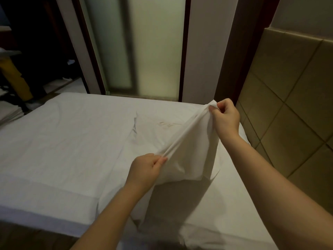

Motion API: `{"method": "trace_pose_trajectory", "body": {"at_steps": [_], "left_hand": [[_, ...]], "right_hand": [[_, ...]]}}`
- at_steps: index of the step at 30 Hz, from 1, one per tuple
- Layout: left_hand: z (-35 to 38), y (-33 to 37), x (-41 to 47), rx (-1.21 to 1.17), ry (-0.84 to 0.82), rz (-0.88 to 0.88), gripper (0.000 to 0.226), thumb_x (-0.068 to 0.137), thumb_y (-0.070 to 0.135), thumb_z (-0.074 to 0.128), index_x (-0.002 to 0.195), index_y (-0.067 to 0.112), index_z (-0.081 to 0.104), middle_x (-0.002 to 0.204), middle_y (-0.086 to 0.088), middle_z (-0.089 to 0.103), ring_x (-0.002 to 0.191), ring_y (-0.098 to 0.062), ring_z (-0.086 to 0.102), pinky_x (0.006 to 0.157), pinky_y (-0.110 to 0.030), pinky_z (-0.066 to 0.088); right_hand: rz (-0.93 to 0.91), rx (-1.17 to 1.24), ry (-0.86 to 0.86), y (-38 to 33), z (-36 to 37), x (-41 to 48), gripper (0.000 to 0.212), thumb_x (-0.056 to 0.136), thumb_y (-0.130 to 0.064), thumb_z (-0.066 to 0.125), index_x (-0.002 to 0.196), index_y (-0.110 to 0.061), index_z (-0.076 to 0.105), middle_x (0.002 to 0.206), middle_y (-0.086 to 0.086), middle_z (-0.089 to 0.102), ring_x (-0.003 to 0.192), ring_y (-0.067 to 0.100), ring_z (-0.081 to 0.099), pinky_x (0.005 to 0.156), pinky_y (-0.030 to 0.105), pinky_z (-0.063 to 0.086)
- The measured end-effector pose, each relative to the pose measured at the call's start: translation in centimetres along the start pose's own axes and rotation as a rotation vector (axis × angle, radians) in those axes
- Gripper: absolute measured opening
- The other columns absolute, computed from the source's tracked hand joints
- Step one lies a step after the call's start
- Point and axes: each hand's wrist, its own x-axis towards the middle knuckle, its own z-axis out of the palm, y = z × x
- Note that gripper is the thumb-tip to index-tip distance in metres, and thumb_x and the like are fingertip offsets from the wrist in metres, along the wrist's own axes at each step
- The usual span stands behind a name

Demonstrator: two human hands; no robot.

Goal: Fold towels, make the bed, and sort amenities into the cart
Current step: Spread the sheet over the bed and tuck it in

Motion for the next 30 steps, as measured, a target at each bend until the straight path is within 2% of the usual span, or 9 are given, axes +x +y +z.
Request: {"method": "trace_pose_trajectory", "body": {"at_steps": [2,4,8,10,12,16,20,25,30], "left_hand": [[0.1,0.0,0.5,-0.286,-0.046,-0.245,0.047,0.095,0.039,0.048,0.06,0.009,0.053,0.062,-0.007,0.051,0.062,-0.02,0.047,0.059,-0.03,0.034],[0.7,0.1,0.4,-0.394,-0.063,-0.411,0.042,0.098,0.03,0.049,0.059,0.013,0.048,0.061,-0.004,0.05,0.063,-0.018,0.046,0.056,-0.025,0.033],[2.9,0.9,-1.0,-0.207,-0.023,-0.266,0.039,0.094,0.032,0.055,0.058,0.018,0.053,0.065,0.002,0.051,0.07,-0.021,0.051,0.06,-0.027,0.035],[3.9,1.6,-1.4,-0.103,0.005,-0.18,0.027,0.09,0.044,0.058,0.08,0.02,0.068,0.087,0.002,0.057,0.082,-0.018,0.055,0.069,-0.025,0.041],[4.8,2.4,-1.2,-0.024,-0.009,-0.136,0.03,0.086,0.048,0.061,0.1,0.022,0.069,0.116,0.0,0.053,0.098,-0.019,0.056,0.082,-0.028,0.048],[5.4,3.6,-0.1,0.071,0.013,-0.113,0.032,0.085,0.051,0.058,0.103,0.024,0.063,0.145,0.001,0.036,0.115,-0.025,0.05,0.092,-0.036,0.049],[5.7,4.2,1.4,0.182,0.006,-0.187,0.04,0.088,0.052,0.053,0.105,0.018,0.063,0.136,-0.003,0.044,0.114,-0.027,0.048,0.092,-0.04,0.046],[6.0,3.9,2.1,0.215,-0.025,-0.261,0.035,0.091,0.028,0.048,0.118,0.013,0.062,0.114,-0.007,0.061,0.097,-0.029,0.059,0.082,-0.037,0.051],[5.2,0.2,1.3,0.28,-0.007,-0.439,0.03,0.089,0.027,0.051,0.112,0.01,0.062,0.102,-0.009,0.066,0.089,-0.03,0.063,0.078,-0.039,0.055]], "right_hand": [[-0.009,0.019,-0.004,-0.2,0.1,-0.3,0.013,0.094,-0.022,0.056,0.088,-0.013,0.05,0.076,-0.009,0.049,0.069,0.007,0.047,0.063,0.018,0.04],[-0.027,0.028,-0.014,-0.6,0.2,-0.6,0.013,0.094,-0.022,0.056,0.086,-0.014,0.048,0.076,-0.009,0.048,0.069,0.007,0.046,0.062,0.018,0.041],[-0.07,0.031,-0.036,-1.3,0.4,-1.2,0.016,0.094,-0.02,0.055,0.083,-0.015,0.045,0.075,-0.008,0.047,0.069,0.007,0.046,0.061,0.019,0.042],[-0.103,0.029,-0.048,-1.7,0.6,-1.6,0.014,0.094,-0.019,0.055,0.087,-0.012,0.045,0.074,-0.008,0.046,0.067,0.007,0.044,0.063,0.019,0.041],[-0.132,0.032,-0.061,-2.1,1.0,-2.0,0.014,0.094,-0.018,0.055,0.087,-0.011,0.045,0.072,-0.008,0.044,0.065,0.006,0.041,0.062,0.019,0.039],[-0.139,0.042,-0.086,-2.4,1.4,-2.2,0.014,0.093,-0.018,0.056,0.086,-0.011,0.046,0.071,-0.008,0.044,0.065,0.006,0.041,0.063,0.023,0.04],[-0.147,0.051,-0.096,-2.4,1.2,-2.4,0.016,0.092,-0.017,0.057,0.084,-0.011,0.045,0.07,-0.009,0.043,0.064,0.005,0.04,0.059,0.015,0.037],[-0.139,0.051,-0.06,-1.8,0.5,-2.4,0.016,0.093,-0.016,0.057,0.084,-0.011,0.045,0.071,-0.009,0.043,0.063,0.004,0.039,0.055,0.007,0.036],[-0.106,0.042,-0.022,-1.1,-0.5,-2.2,0.015,0.094,-0.017,0.056,0.084,-0.013,0.045,0.074,-0.01,0.045,0.067,0.005,0.043,0.055,0.001,0.037]]}}
